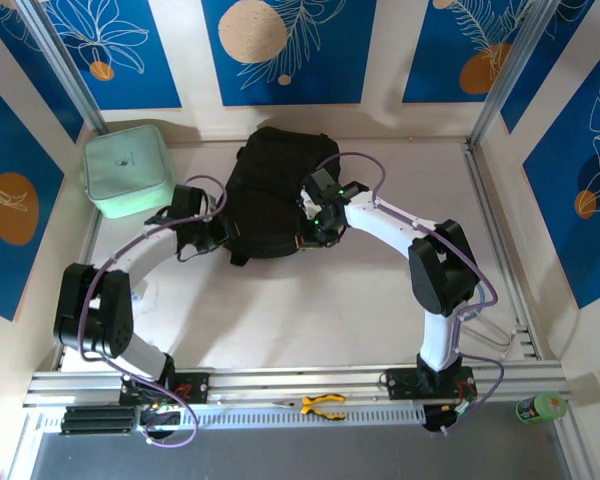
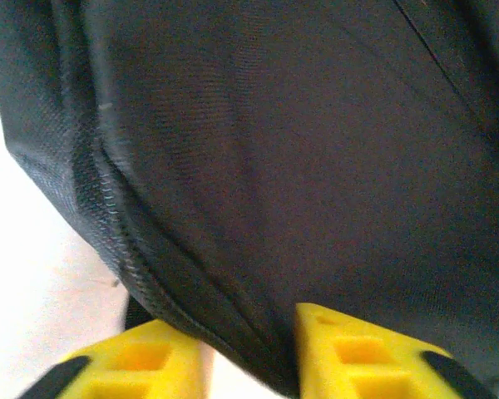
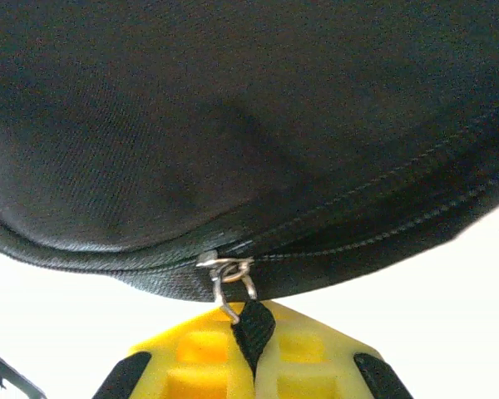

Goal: Pack the student bag
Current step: Zip the student bag at the top-center of the table.

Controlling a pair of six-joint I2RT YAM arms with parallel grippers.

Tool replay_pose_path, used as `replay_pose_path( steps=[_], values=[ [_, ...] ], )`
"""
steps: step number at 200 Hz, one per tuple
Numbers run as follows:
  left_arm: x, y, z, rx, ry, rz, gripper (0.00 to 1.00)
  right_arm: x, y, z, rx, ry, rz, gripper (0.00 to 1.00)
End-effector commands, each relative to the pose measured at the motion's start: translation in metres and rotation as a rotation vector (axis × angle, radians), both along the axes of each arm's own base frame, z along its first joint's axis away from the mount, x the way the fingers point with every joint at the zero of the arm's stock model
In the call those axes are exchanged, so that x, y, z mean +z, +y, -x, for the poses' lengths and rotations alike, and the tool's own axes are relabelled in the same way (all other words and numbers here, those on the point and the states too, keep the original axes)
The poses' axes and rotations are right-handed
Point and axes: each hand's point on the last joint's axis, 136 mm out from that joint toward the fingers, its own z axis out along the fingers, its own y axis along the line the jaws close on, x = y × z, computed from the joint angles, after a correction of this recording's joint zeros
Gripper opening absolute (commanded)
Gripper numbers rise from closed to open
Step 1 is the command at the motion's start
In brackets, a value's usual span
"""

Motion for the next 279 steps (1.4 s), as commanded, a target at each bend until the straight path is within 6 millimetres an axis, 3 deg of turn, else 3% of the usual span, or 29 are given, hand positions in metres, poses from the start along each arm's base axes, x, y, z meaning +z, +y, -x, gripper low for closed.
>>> replay_pose_path(
  steps=[1, 25, 53, 83, 105, 149, 192, 241, 279],
  values=[
    [0.030, -0.004, 0.023, -0.257, -0.066, -0.116, 0.41, 0.030, 0.007, 0.006, 0.104, -0.066, -0.051, 0.00],
    [0.049, -0.024, 0.028, -0.399, -0.155, -0.141, 0.51, 0.031, 0.007, 0.004, 0.108, -0.070, -0.062, 0.00],
    [0.062, -0.061, 0.028, -0.587, -0.274, -0.169, 0.53, 0.030, 0.008, 0.004, 0.102, -0.064, -0.088, 0.00],
    [0.061, -0.109, 0.036, -0.866, -0.381, -0.120, 0.54, 0.029, 0.007, 0.006, 0.091, -0.055, -0.116, 0.00],
    [0.053, -0.126, 0.032, -0.953, -0.430, -0.088, 0.57, 0.030, 0.005, 0.005, 0.077, -0.046, -0.136, 0.00],
    [0.025, -0.135, 0.012, -1.010, -0.452, -0.121, 0.58, 0.038, 0.002, 0.003, 0.056, -0.045, -0.204, 0.00],
    [-0.001, -0.134, 0.010, -1.048, -0.445, -0.148, 0.49, 0.034, -0.002, -0.001, 0.044, -0.022, -0.199, 0.00],
    [-0.016, -0.126, 0.016, -1.059, -0.421, -0.182, 0.23, 0.024, -0.024, -0.018, -0.032, -0.011, -0.056, 0.00],
    [-0.015, -0.125, 0.030, -1.084, -0.396, -0.155, 0.14, 0.022, -0.050, -0.042, -0.124, -0.051, 0.083, 0.00]
  ],
)
